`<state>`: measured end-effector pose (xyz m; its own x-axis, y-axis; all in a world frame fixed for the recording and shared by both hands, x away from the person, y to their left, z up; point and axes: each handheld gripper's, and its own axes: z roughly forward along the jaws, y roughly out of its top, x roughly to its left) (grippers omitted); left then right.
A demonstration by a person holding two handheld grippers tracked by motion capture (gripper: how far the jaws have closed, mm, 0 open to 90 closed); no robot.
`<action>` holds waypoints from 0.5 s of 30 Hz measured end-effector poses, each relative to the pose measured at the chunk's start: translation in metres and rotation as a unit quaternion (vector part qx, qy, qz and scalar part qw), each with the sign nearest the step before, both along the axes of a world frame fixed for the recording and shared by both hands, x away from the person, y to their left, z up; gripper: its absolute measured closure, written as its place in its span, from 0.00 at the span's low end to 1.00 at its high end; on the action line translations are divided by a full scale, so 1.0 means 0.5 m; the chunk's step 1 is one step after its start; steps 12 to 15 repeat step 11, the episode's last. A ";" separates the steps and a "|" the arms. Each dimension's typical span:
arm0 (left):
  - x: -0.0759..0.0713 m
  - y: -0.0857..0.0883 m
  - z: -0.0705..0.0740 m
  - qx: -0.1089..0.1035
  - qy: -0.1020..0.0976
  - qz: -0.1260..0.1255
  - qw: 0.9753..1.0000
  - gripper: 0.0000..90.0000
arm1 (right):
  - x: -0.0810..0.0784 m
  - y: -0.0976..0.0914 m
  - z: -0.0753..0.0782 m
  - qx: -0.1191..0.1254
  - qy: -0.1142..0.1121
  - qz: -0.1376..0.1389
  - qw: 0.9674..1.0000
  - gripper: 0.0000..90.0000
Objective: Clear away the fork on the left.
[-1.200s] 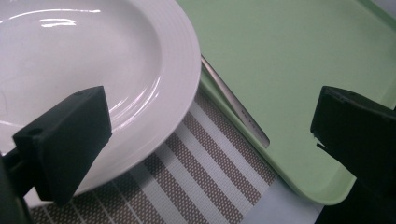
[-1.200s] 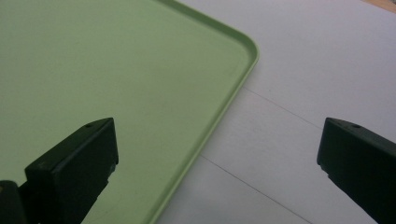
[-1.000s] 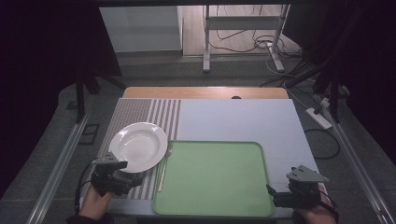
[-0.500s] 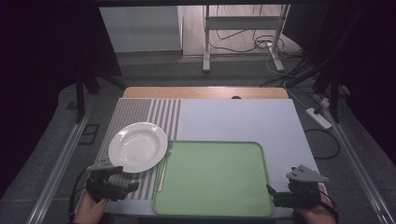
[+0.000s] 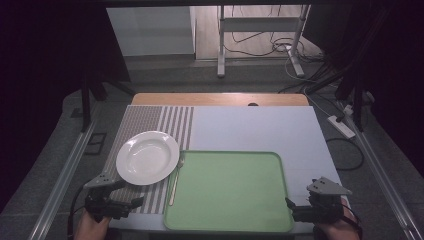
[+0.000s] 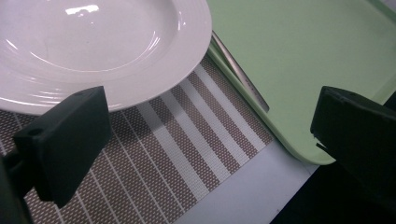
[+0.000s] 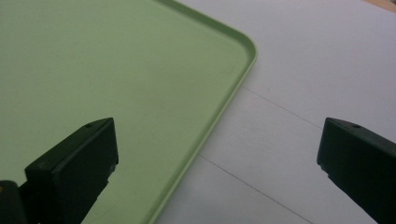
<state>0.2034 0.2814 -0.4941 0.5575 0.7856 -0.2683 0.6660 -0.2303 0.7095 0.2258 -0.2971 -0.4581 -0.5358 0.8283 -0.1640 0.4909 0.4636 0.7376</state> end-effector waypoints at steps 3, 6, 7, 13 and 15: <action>-0.007 0.003 0.001 0.001 -0.004 0.004 1.000 0.00 | 0.000 0.000 0.000 0.000 0.000 0.000 1.000 0.00; -0.010 0.006 0.001 0.000 -0.005 0.005 1.000 0.00 | 0.000 0.001 0.000 -0.001 0.000 0.000 1.000 0.00; -0.009 0.007 0.001 -0.001 -0.004 0.005 1.000 0.00 | 0.000 0.001 0.000 -0.002 0.000 0.000 1.000 0.00; -0.007 0.005 0.002 -0.001 -0.002 0.003 1.000 0.00 | -0.001 0.001 -0.001 -0.004 0.001 0.001 1.000 0.00; -0.007 0.005 0.002 -0.001 -0.002 0.003 1.000 0.00 | -0.001 0.001 -0.001 -0.004 0.001 0.001 1.000 0.00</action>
